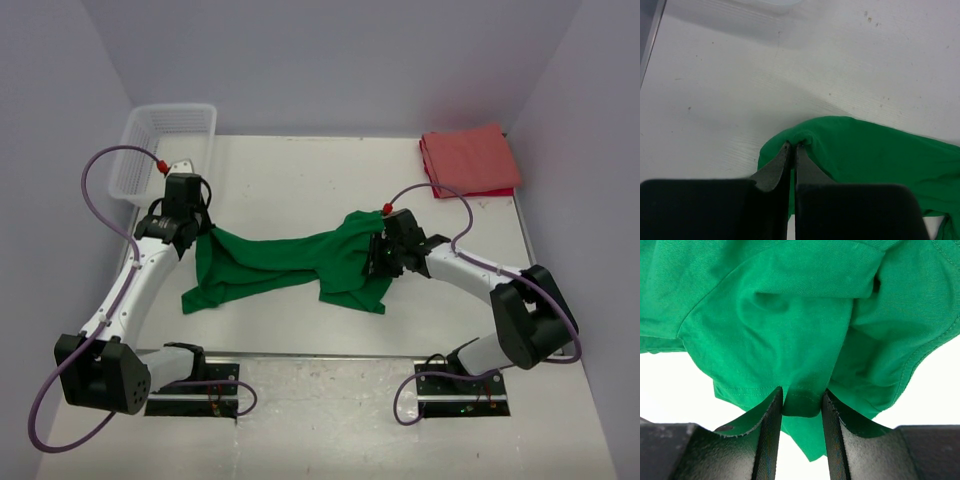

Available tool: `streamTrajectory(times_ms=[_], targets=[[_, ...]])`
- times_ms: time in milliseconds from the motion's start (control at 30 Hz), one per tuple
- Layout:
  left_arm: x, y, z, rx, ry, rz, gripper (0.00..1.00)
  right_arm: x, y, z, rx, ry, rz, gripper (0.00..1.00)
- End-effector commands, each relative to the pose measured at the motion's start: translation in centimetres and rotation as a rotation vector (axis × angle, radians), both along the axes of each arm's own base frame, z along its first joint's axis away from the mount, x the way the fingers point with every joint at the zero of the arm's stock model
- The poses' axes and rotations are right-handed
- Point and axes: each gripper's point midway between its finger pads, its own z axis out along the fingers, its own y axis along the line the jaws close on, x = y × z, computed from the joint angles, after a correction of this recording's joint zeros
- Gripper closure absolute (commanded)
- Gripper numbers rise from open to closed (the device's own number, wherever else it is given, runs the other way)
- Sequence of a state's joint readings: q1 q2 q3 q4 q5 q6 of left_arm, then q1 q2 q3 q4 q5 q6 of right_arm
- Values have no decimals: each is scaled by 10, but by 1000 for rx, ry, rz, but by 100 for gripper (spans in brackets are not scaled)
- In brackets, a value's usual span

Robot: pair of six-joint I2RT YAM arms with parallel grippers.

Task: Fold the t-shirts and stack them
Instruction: Flatten out the tshirt

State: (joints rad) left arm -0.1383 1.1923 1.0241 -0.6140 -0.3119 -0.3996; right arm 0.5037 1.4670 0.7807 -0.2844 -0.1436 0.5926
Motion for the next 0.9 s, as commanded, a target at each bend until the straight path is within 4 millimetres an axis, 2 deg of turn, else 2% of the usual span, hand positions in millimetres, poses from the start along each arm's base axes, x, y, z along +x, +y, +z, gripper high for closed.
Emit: streamTrajectory(times_ms=[0, 167, 867], targets=[[3, 1, 10, 7, -46, -19, 100, 6, 0, 6, -7, -20, -21, 63], [3, 2, 10, 11, -49, -19, 100, 6, 4, 16, 17, -43, -22, 63], [3, 0, 9, 6, -46, -27, 100, 8, -3, 23, -18, -62, -33, 61]])
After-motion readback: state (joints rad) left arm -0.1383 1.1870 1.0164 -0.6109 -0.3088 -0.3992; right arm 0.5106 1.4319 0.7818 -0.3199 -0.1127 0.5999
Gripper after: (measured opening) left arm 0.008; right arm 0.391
